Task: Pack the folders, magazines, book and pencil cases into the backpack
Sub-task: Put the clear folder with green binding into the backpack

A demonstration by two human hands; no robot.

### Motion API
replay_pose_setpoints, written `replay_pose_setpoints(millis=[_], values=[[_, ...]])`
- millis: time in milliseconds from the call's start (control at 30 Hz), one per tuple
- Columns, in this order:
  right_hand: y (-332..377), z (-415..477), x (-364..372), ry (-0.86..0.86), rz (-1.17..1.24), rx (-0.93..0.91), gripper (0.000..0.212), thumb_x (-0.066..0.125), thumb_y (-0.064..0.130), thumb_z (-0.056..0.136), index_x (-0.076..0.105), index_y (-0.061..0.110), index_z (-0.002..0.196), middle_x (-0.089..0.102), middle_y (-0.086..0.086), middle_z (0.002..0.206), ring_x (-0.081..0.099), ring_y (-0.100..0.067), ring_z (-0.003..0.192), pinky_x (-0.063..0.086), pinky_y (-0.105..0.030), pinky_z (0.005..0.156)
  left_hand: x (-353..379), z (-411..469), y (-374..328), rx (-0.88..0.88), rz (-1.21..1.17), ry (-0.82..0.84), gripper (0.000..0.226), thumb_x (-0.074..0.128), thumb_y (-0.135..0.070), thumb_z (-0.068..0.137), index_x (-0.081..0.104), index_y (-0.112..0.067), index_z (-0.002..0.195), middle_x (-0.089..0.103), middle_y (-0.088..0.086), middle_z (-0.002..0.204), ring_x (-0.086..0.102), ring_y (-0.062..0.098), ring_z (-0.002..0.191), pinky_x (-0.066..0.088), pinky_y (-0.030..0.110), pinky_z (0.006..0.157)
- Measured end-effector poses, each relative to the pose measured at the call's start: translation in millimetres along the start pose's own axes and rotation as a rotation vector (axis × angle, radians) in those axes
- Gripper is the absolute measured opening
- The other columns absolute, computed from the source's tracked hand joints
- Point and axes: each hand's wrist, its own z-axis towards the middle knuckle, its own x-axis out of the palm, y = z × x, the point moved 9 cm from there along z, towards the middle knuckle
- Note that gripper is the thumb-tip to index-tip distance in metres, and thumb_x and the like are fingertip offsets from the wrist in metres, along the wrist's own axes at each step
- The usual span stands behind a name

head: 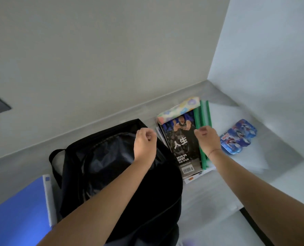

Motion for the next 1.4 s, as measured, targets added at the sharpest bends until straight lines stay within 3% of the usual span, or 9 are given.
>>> replay_pose_setpoints(millis=[167,300,400,600,700,900,1033,1233,1400], values=[[-67,22,-78,-0.212,-0.287,0.187,0.044,0.063,0.034,0.081,0.057,0.013,0.119,0.049,-0.017,0.128,0.049,-0.037,0.116,0.042,-0.044,0.097,112,-5,4,-0.269,-0.006,0.323,0.027,0.055,-0.035,0.086,0.058,-0.021,0.109,0.063,0.002,0.109,0.059,0.018,0.091,0.043,0.026,0.069],[-108,31,-100,-0.197,-0.368,0.337,0.083,0.065,0.054,0.076,0.034,0.012,0.139,0.035,-0.022,0.141,0.041,-0.041,0.124,0.04,-0.049,0.102,187,-20,7,-0.464,-0.073,0.56,0.059,0.056,-0.035,0.091,0.037,-0.006,0.139,0.045,0.022,0.139,0.047,0.036,0.123,0.04,0.04,0.101],[-129,41,-93,-0.108,-0.234,0.373,0.095,0.067,0.058,0.073,0.022,0.014,0.144,0.028,-0.021,0.144,0.039,-0.041,0.126,0.039,-0.05,0.104,216,-17,3,-0.532,-0.129,0.518,0.062,0.061,-0.03,0.089,0.04,0.007,0.133,0.044,0.031,0.137,0.046,0.042,0.124,0.038,0.046,0.103],[-143,59,-83,-0.05,-0.083,0.383,0.105,0.068,0.063,0.068,0.014,0.019,0.148,0.019,-0.018,0.149,0.031,-0.04,0.133,0.035,-0.05,0.108,252,-2,-3,-0.645,-0.255,0.445,0.072,0.078,-0.03,0.074,0.045,0.0,0.13,0.055,0.015,0.129,0.056,0.029,0.113,0.046,0.035,0.096],[-143,65,-80,-0.04,-0.078,0.378,0.106,0.068,0.063,0.068,0.013,0.021,0.148,0.018,-0.016,0.15,0.028,-0.039,0.135,0.035,-0.049,0.107,270,-4,-13,-0.617,-0.115,0.464,0.097,0.083,-0.031,0.067,0.029,0.001,0.141,0.044,0.015,0.14,0.047,0.03,0.126,0.041,0.037,0.104],[-149,76,-84,-0.031,-0.197,0.445,0.111,0.064,0.07,0.065,0.008,0.023,0.149,0.013,-0.017,0.154,0.026,-0.04,0.137,0.033,-0.051,0.108,283,-1,-22,-0.428,0.096,0.461,0.104,0.085,-0.034,0.064,0.023,-0.004,0.141,0.044,0.012,0.14,0.046,0.028,0.127,0.043,0.037,0.103],[-146,81,-84,-0.036,-0.277,0.492,0.115,0.061,0.074,0.064,0.006,0.021,0.149,0.007,-0.017,0.156,0.022,-0.041,0.139,0.028,-0.052,0.109,285,1,-20,-0.372,0.092,0.488,0.106,0.085,-0.018,0.065,0.016,-0.009,0.146,0.044,0.009,0.141,0.047,0.026,0.127,0.042,0.034,0.102],[-138,94,-78,0.037,-0.24,0.531,0.1,0.068,0.047,0.072,0.01,0.02,0.149,0.008,-0.015,0.153,0.024,-0.042,0.133,0.034,-0.047,0.103,271,15,-32,-0.213,0.062,0.42,0.068,0.074,-0.011,0.069,0.037,-0.016,0.126,0.059,0.007,0.116,0.061,0.025,0.1,0.053,0.036,0.089],[-125,101,-75,0.067,-0.239,0.401,0.096,0.069,0.038,0.071,0.014,0.026,0.148,0.011,-0.016,0.151,0.028,-0.044,0.13,0.034,-0.046,0.104,223,47,-39,-0.128,-0.006,0.359,0.052,0.072,-0.013,0.067,0.039,-0.022,0.106,0.053,0.0,0.092,0.056,0.018,0.08,0.044,0.023,0.058]])
